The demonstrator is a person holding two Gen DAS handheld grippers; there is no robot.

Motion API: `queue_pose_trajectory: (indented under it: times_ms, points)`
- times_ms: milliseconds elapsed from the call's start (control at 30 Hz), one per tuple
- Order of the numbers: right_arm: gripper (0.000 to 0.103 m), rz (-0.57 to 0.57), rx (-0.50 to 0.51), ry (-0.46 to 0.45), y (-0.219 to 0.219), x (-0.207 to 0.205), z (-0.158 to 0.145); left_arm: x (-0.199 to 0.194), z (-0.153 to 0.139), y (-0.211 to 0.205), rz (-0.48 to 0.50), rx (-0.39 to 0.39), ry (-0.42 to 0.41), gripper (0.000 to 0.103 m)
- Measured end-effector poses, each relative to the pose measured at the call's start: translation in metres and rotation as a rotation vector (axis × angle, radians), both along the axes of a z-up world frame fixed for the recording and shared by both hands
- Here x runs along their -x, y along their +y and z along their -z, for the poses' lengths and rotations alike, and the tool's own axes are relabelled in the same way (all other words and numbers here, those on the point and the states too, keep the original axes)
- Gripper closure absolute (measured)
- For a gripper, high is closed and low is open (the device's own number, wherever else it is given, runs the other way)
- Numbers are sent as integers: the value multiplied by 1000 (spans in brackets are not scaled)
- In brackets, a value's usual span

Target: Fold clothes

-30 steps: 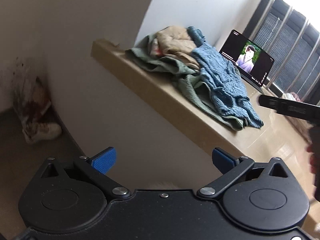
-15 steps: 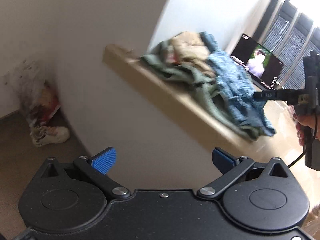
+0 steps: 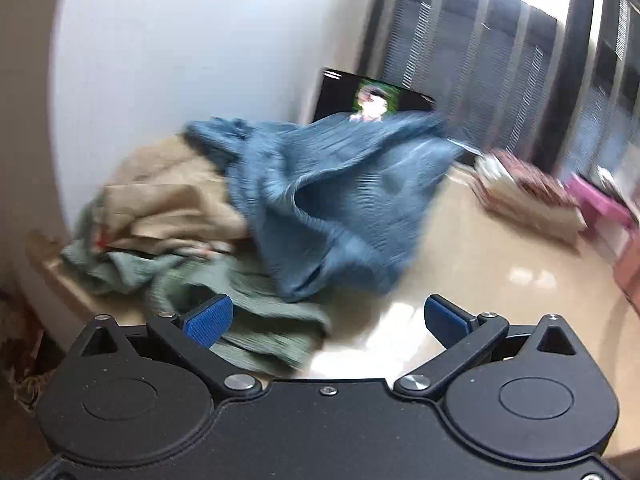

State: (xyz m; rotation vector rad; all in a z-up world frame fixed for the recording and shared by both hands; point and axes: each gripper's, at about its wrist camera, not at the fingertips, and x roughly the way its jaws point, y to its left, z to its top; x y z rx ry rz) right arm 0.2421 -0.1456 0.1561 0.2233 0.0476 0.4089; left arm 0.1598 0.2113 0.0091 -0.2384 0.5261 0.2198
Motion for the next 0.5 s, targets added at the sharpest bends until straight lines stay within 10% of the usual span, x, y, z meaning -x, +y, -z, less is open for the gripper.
queue_pose_trajectory:
  times_ms: [167,233,300,500]
  points:
    - [94,60,137,305,-79,20,56,-24,13,-28,-36,-82,52,0]
    - [69,25,153,403,-82,23,85,-39,13,-25,-97,-113,68,0]
    - [45,-24,171,440,-71,25,107,-58,13,-17,-156,-155,88,0]
    - [31,-196,275,422,15,9,125,-124,23,11,-210,-231,178,2]
